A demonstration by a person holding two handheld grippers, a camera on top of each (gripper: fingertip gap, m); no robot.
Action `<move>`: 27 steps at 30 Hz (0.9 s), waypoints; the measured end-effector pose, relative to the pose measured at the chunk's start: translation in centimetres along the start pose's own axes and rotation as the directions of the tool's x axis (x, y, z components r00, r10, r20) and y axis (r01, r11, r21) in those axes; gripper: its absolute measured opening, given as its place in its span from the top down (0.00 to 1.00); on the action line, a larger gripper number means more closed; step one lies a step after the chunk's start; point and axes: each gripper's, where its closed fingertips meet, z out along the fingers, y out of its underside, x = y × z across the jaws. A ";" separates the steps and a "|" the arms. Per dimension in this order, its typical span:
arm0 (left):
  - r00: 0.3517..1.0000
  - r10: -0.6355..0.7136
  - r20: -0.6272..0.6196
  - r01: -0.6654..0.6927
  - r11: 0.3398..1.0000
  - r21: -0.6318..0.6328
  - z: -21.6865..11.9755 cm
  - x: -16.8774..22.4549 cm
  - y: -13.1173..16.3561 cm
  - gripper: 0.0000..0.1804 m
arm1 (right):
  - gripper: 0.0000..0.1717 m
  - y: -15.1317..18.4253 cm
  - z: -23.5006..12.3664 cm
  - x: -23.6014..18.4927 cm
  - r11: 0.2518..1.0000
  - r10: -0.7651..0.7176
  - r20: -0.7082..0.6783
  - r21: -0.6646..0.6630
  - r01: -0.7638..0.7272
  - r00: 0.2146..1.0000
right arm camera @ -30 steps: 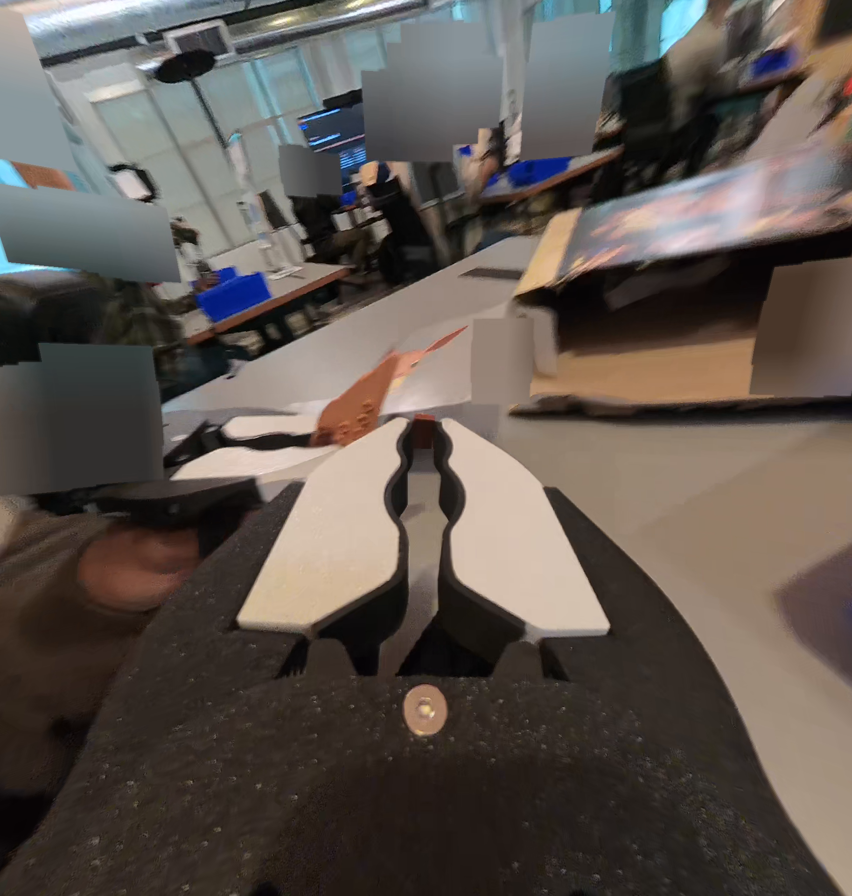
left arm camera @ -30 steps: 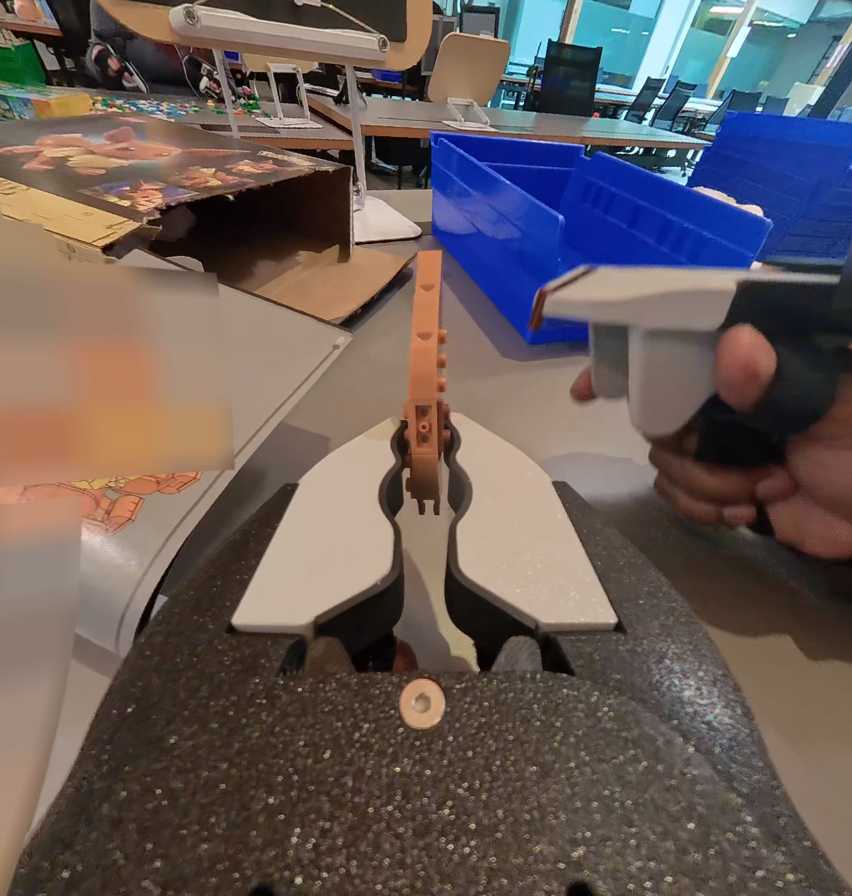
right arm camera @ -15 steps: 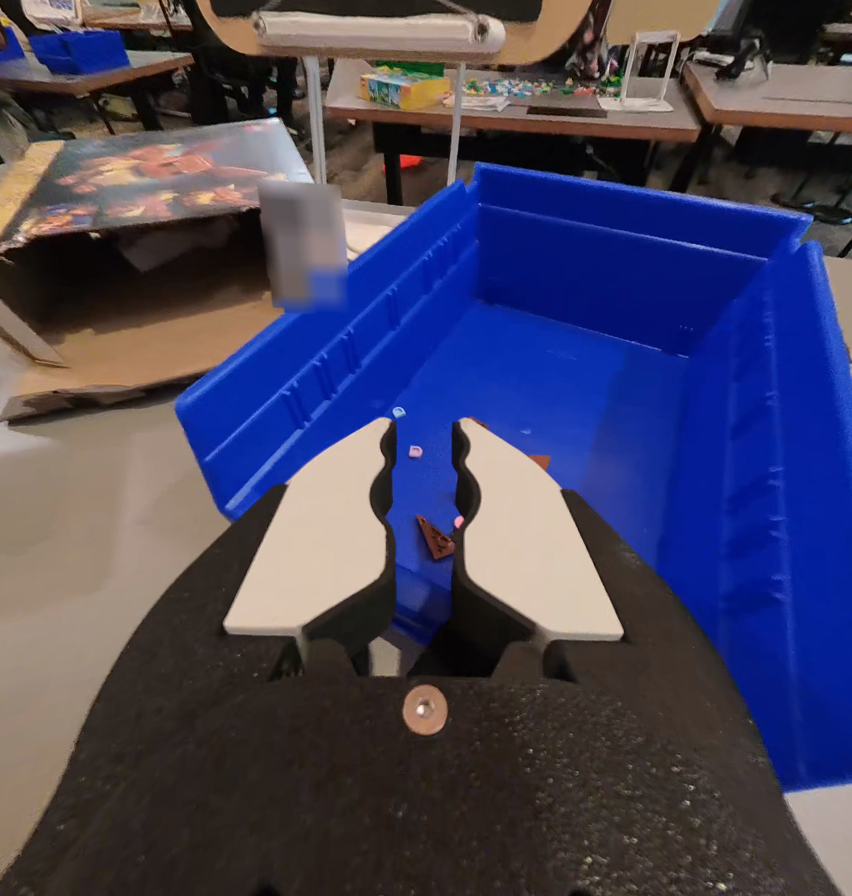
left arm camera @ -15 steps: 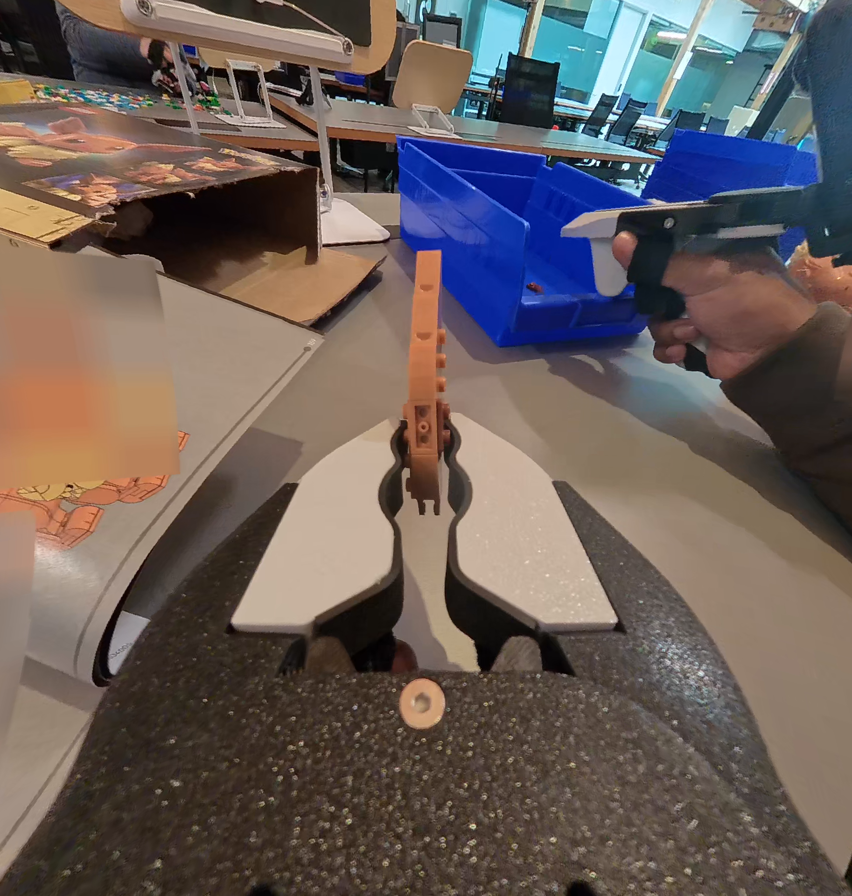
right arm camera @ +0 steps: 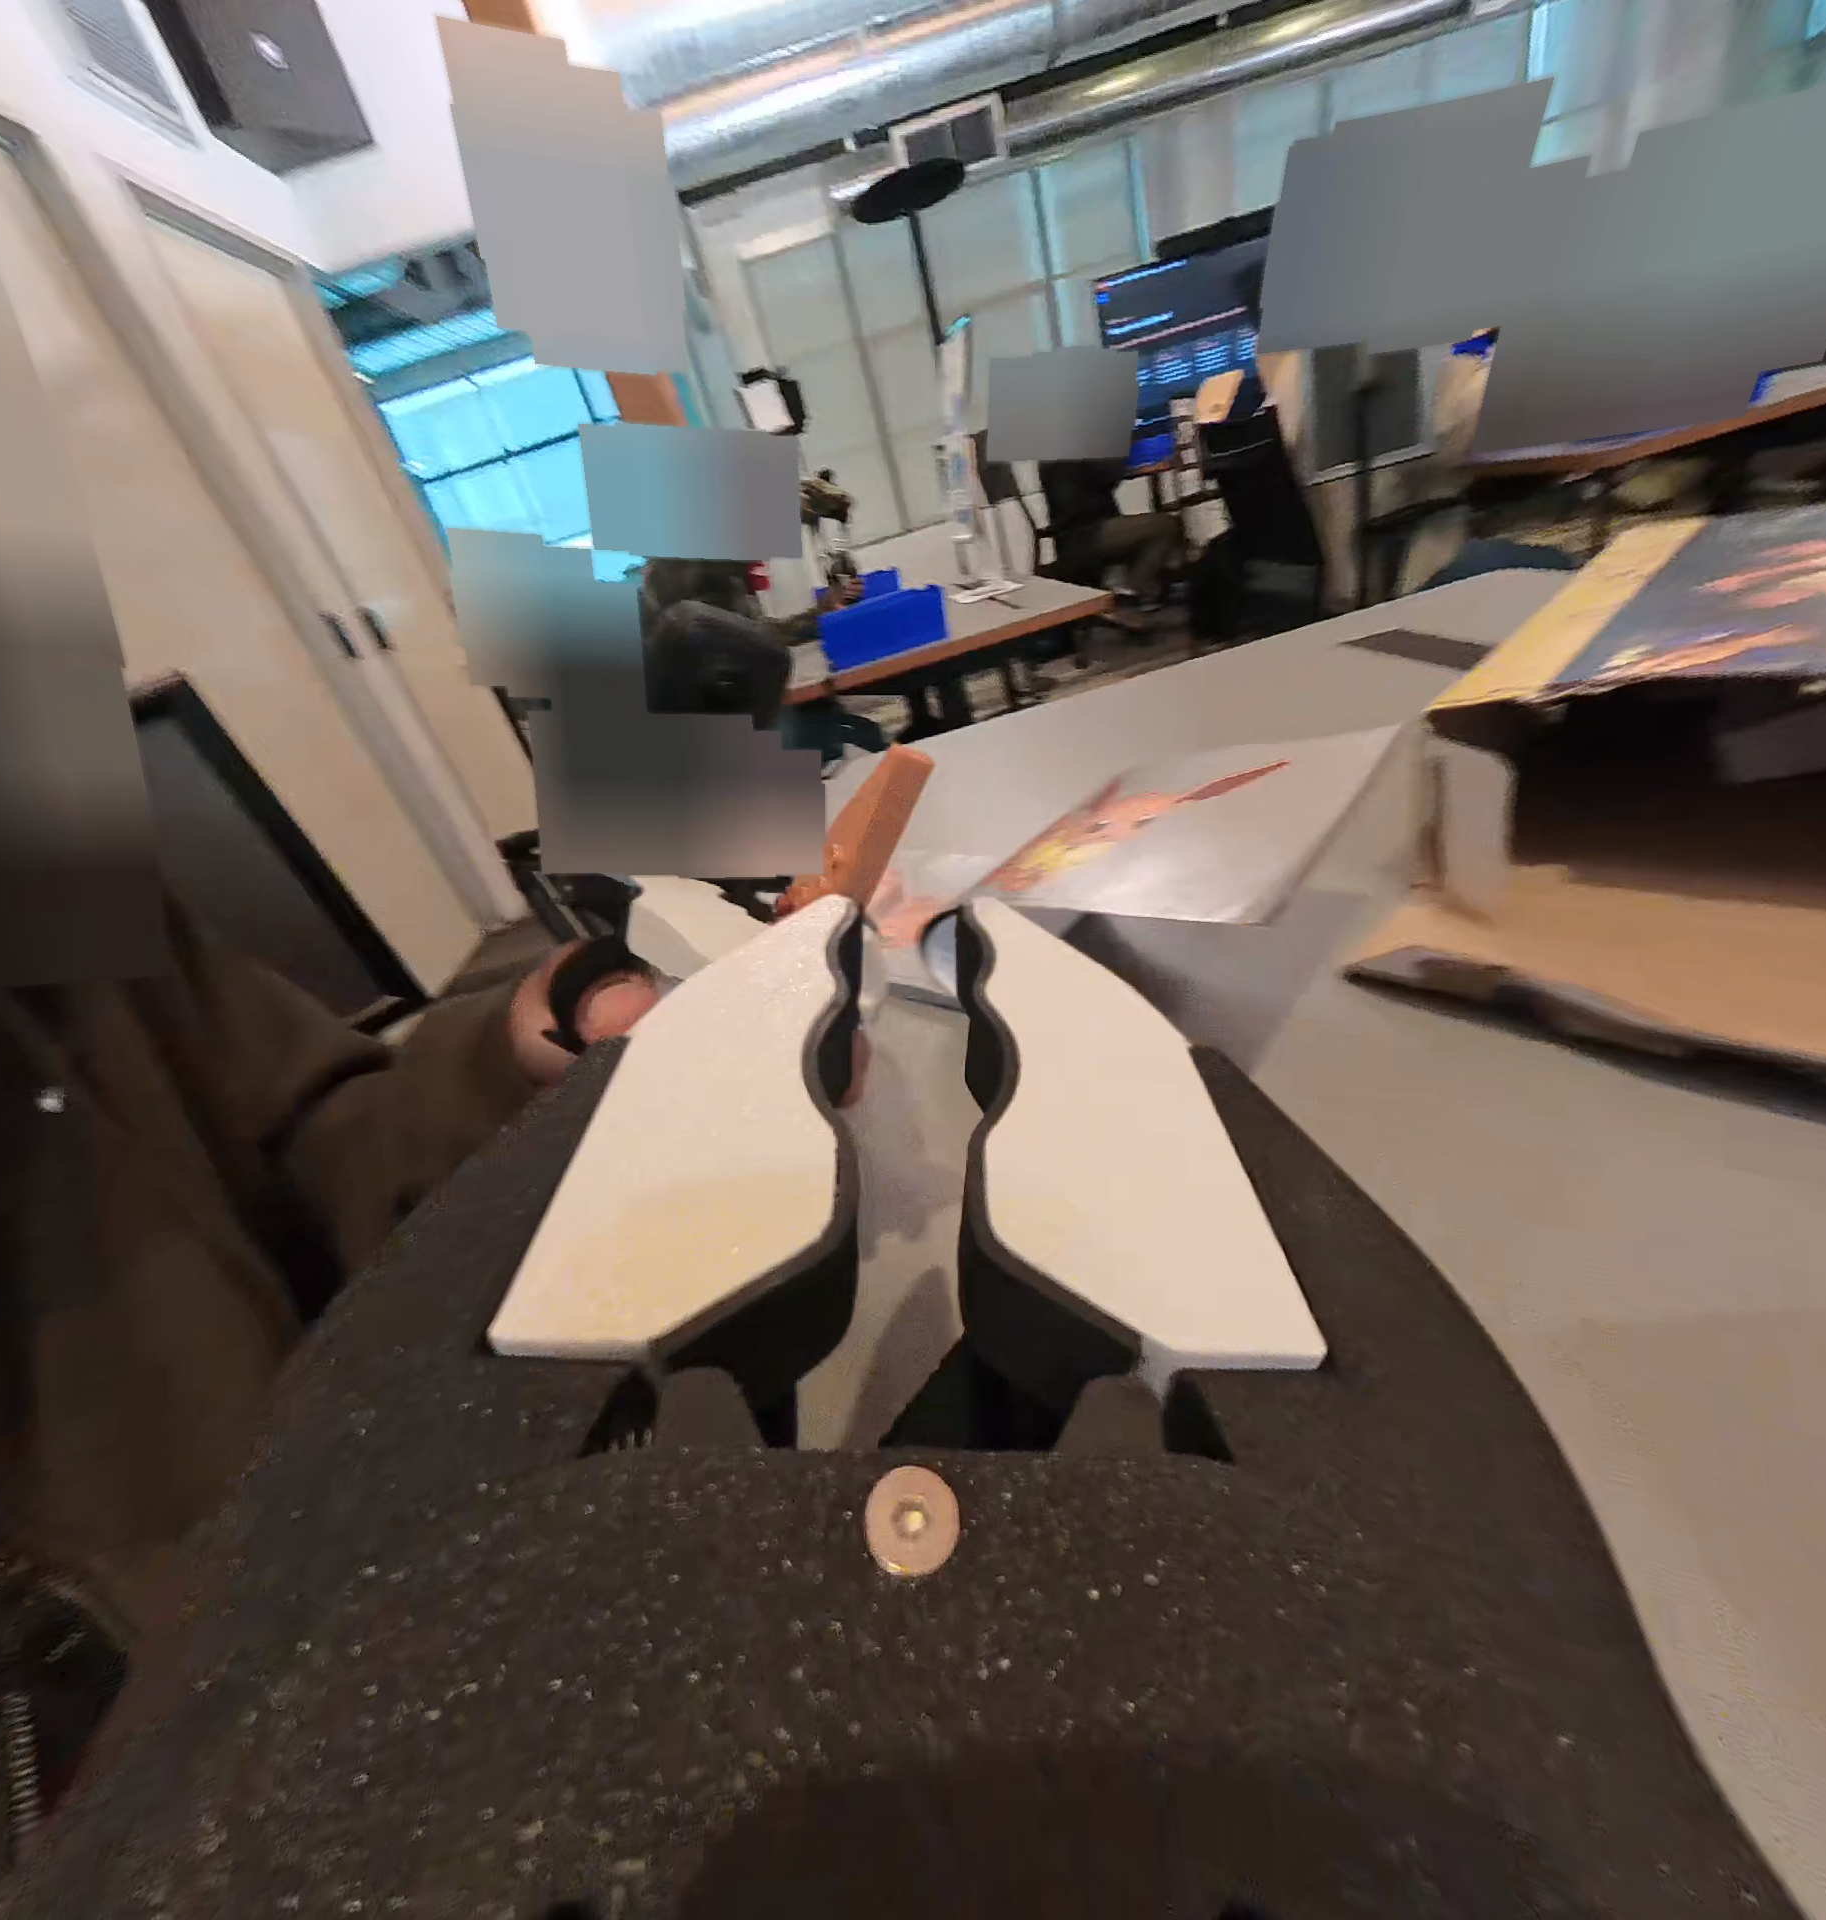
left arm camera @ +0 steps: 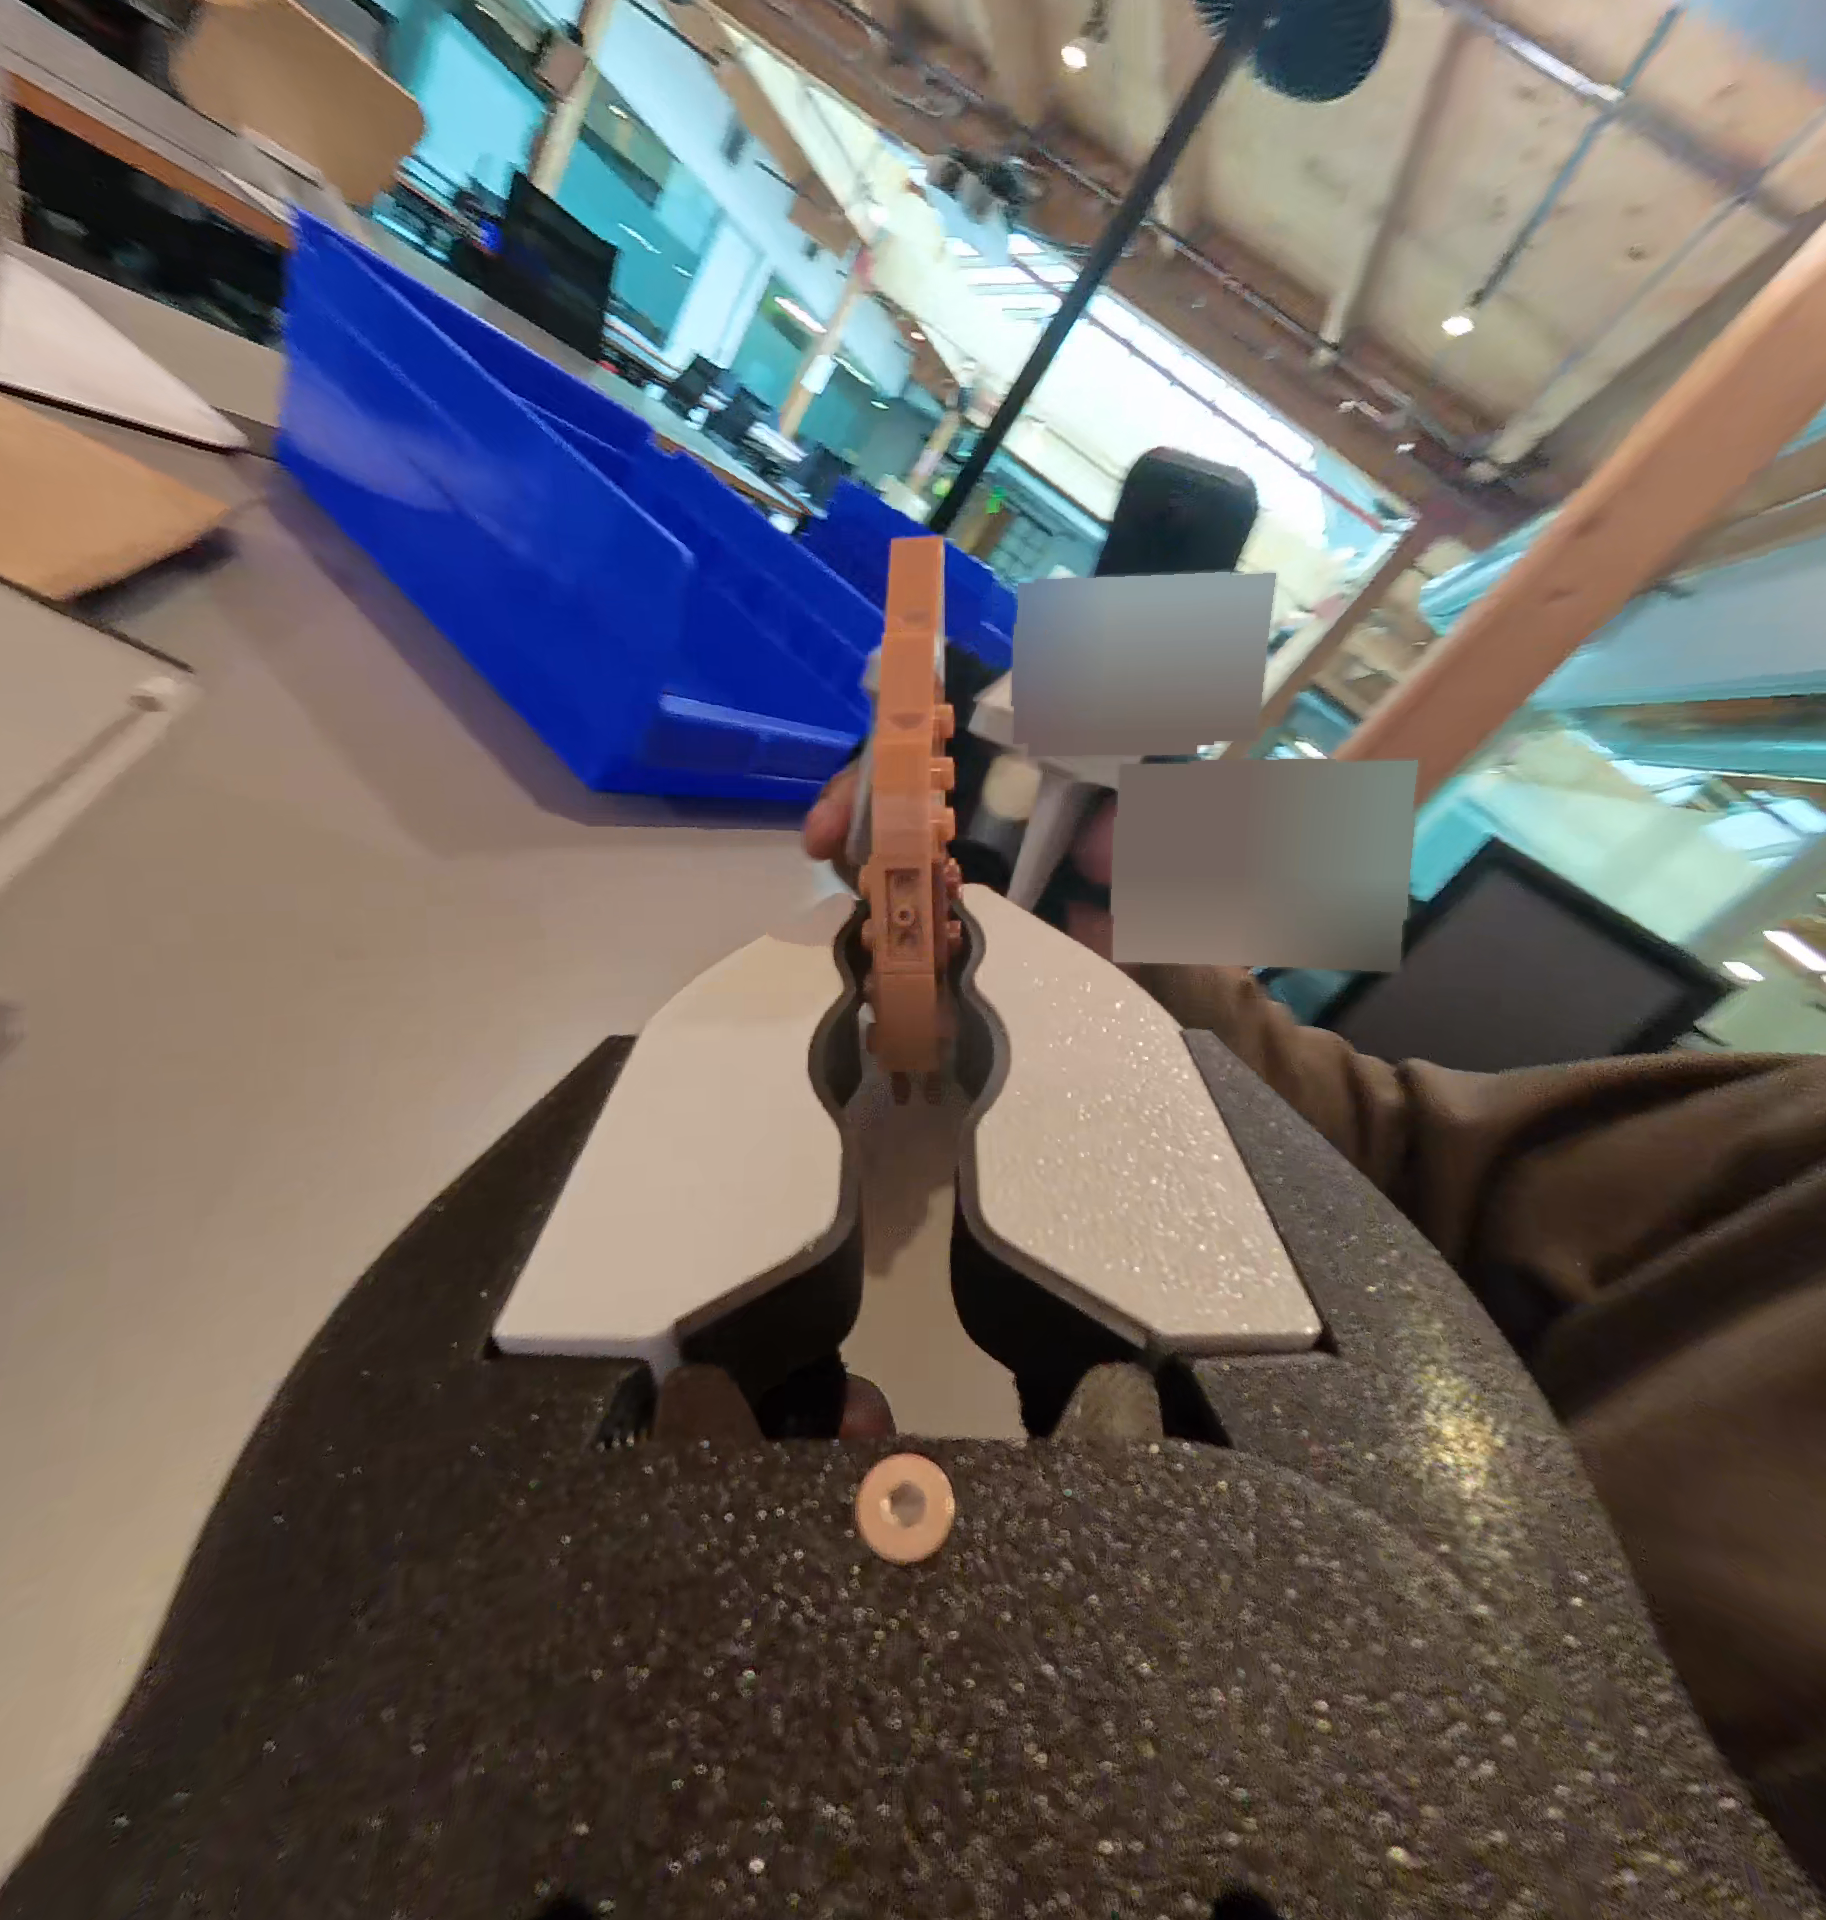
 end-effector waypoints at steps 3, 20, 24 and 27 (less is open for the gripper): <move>0.999 -0.001 -0.041 -0.001 1.000 -0.031 0.4 0.7 0.6 0.92 | 0.88 0.4 0.7 -1.1 0.996 0.085 0.086 0.020 -0.087 0.993; 0.999 0.021 -0.039 -0.021 1.000 -0.007 0.4 0.7 0.3 0.86 | 0.96 0.5 0.6 -1.9 1.000 -0.012 0.057 -0.011 0.013 0.998; 0.998 0.063 -0.018 -0.063 0.998 -0.004 0.3 0.6 0.2 0.85 | 0.96 0.7 0.6 -2.0 0.999 -0.033 0.050 -0.041 0.035 0.998; 0.993 0.115 0.027 -0.116 0.993 0.004 0.1 0.2 -0.1 0.86 | 0.96 1.2 0.6 -1.9 0.994 -0.064 0.037 -0.086 0.067 0.997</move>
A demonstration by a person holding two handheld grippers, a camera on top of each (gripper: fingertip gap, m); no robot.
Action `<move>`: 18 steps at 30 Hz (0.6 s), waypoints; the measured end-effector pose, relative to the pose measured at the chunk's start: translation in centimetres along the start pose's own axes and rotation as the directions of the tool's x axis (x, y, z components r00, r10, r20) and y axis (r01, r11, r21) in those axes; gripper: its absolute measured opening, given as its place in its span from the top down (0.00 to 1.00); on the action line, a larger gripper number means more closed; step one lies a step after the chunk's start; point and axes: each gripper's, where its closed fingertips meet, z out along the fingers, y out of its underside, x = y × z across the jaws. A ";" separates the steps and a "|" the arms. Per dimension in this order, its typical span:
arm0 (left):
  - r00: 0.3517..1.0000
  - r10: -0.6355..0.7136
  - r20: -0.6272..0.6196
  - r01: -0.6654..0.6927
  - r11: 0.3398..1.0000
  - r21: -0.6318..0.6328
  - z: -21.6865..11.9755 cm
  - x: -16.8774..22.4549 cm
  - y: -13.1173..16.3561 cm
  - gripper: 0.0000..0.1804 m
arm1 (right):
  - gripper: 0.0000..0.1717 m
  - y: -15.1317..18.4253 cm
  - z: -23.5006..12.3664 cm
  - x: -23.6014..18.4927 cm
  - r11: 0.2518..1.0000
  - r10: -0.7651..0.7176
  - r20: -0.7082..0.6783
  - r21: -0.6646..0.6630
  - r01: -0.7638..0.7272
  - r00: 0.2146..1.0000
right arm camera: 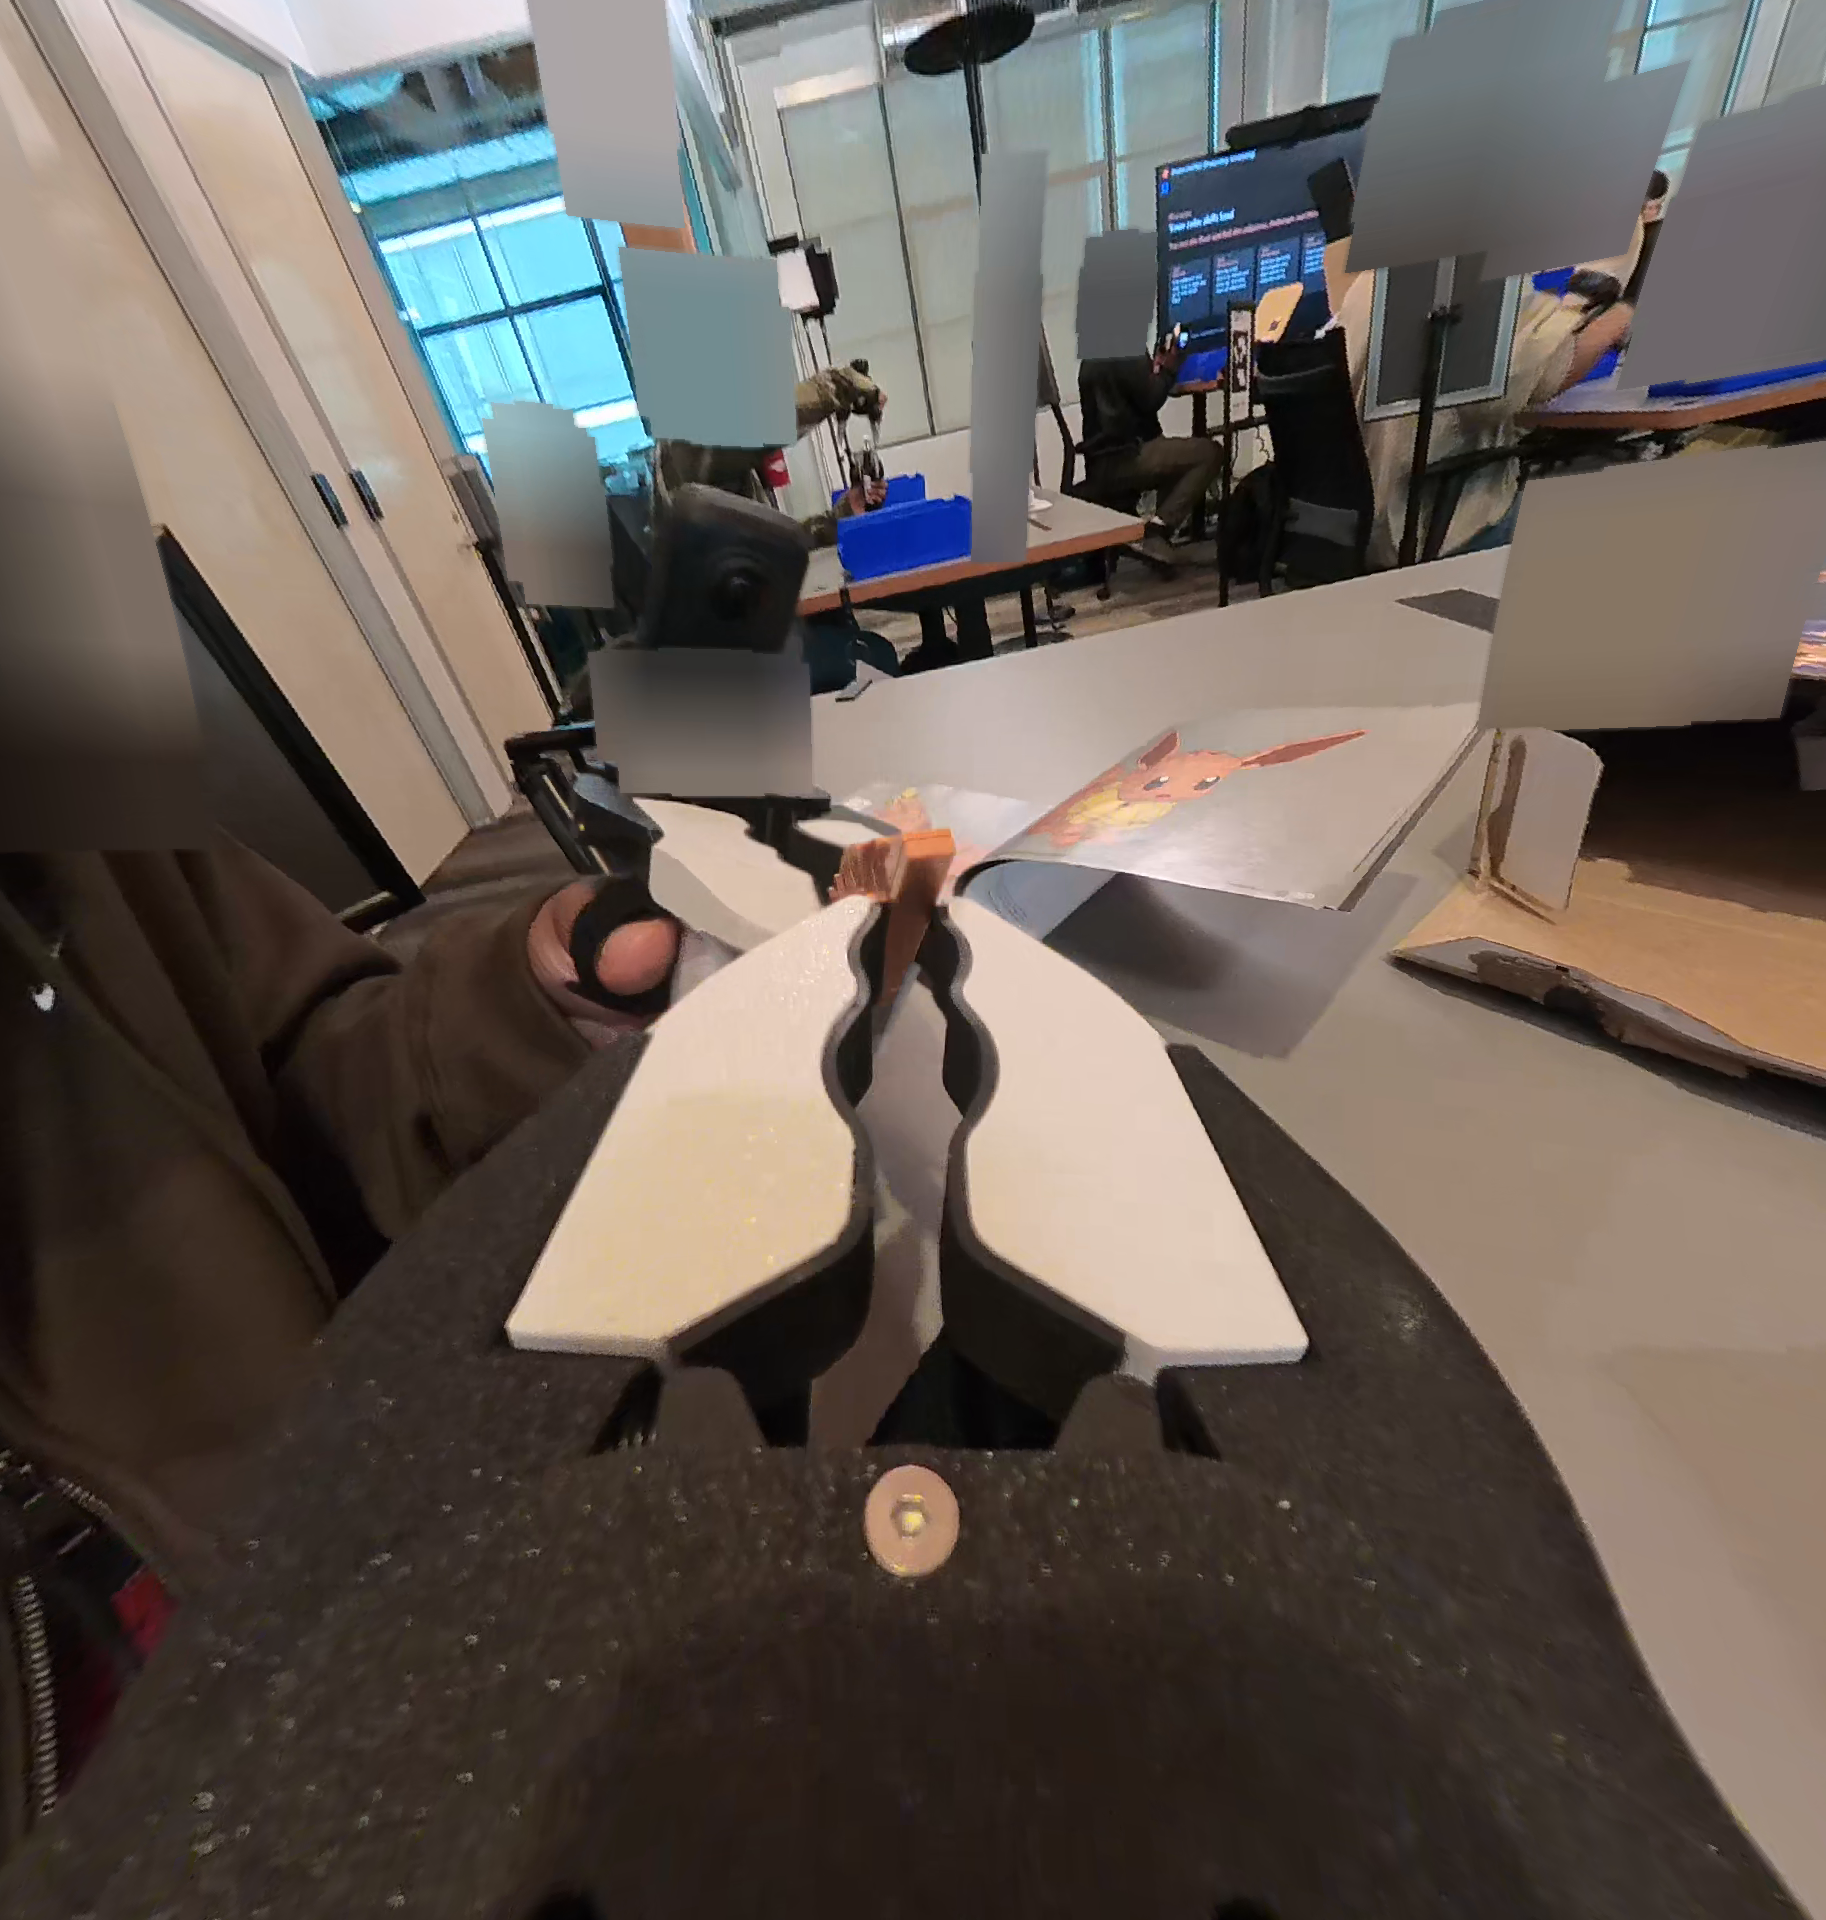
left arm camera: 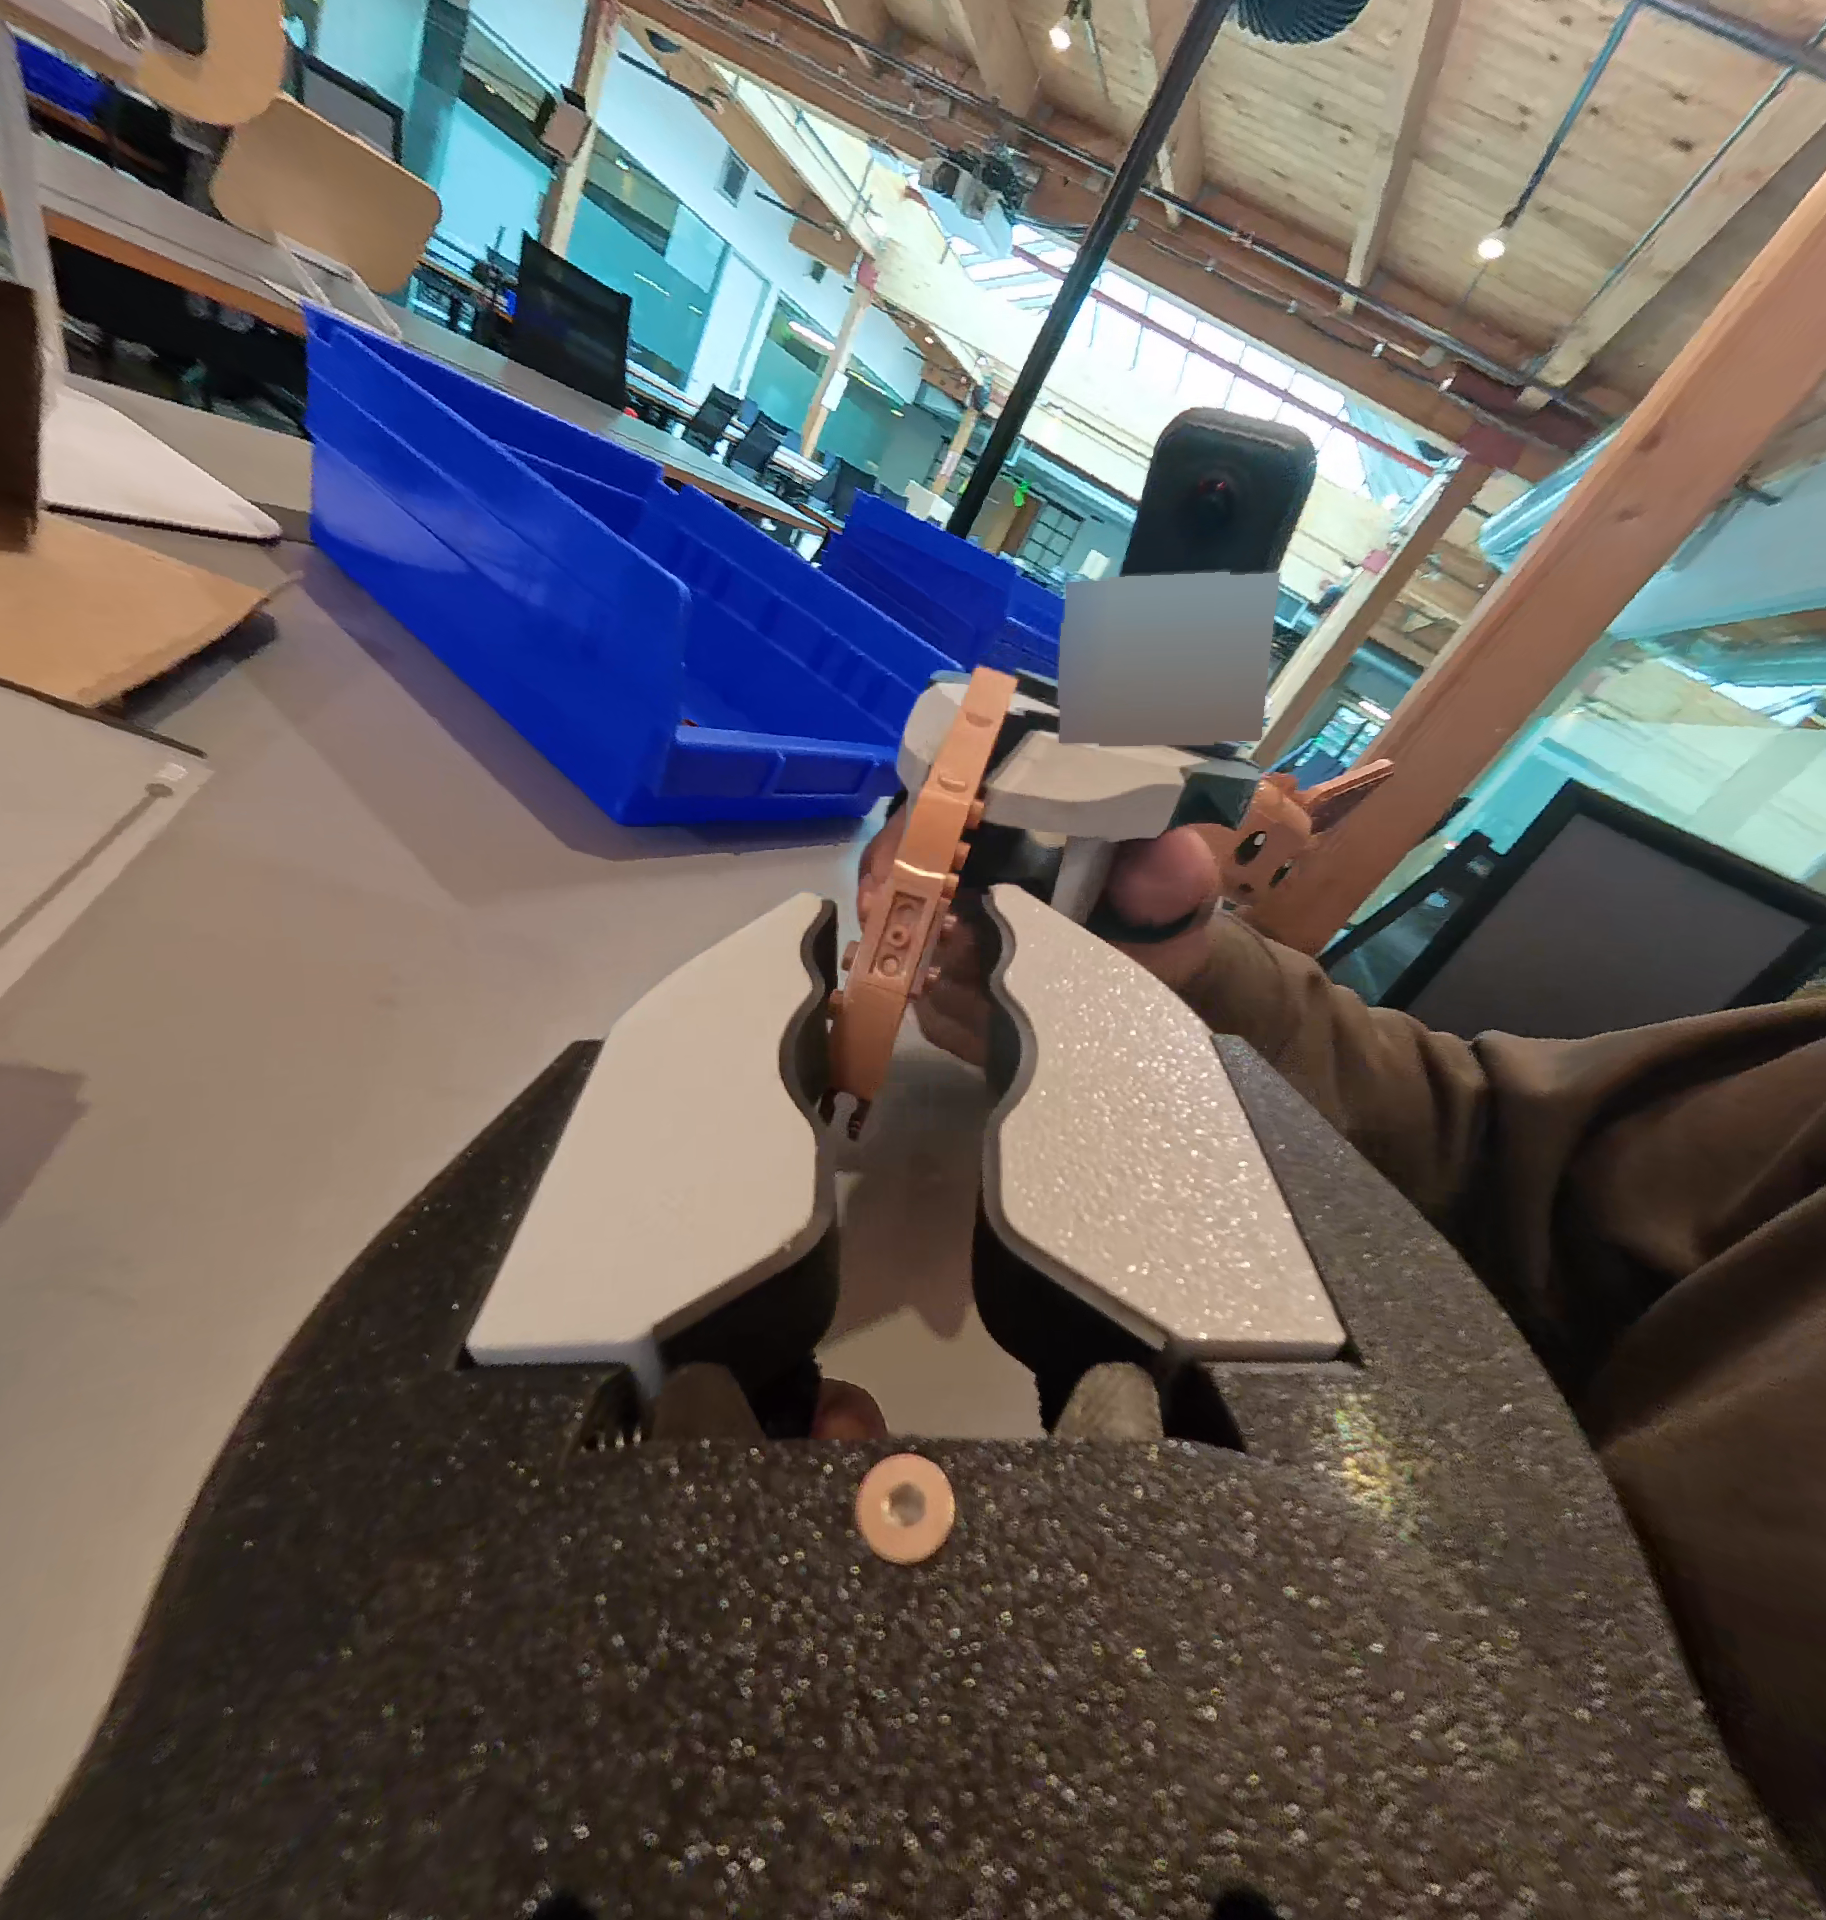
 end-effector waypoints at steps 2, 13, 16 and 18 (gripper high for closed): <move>0.999 0.029 0.017 -0.029 1.000 0.001 -0.1 -0.1 -0.1 0.86 | 0.96 0.2 0.0 0.0 1.000 -0.019 -0.008 -0.024 0.019 1.000; 0.960 0.255 0.114 -0.254 0.967 -0.025 -1.3 -0.8 -0.8 0.86 | 0.96 0.7 -0.4 0.4 0.994 -0.069 -0.041 -0.086 0.065 0.997; 0.957 0.280 0.074 -0.276 0.959 -0.065 -0.9 -0.2 0.1 0.86 | 0.96 1.6 0.1 -0.3 0.988 -0.079 -0.003 -0.136 0.078 0.997; 0.952 0.299 0.069 -0.291 0.951 -0.100 -0.6 -0.2 0.7 0.86 | 0.96 2.2 0.5 -0.8 0.981 -0.094 0.022 -0.166 0.096 0.995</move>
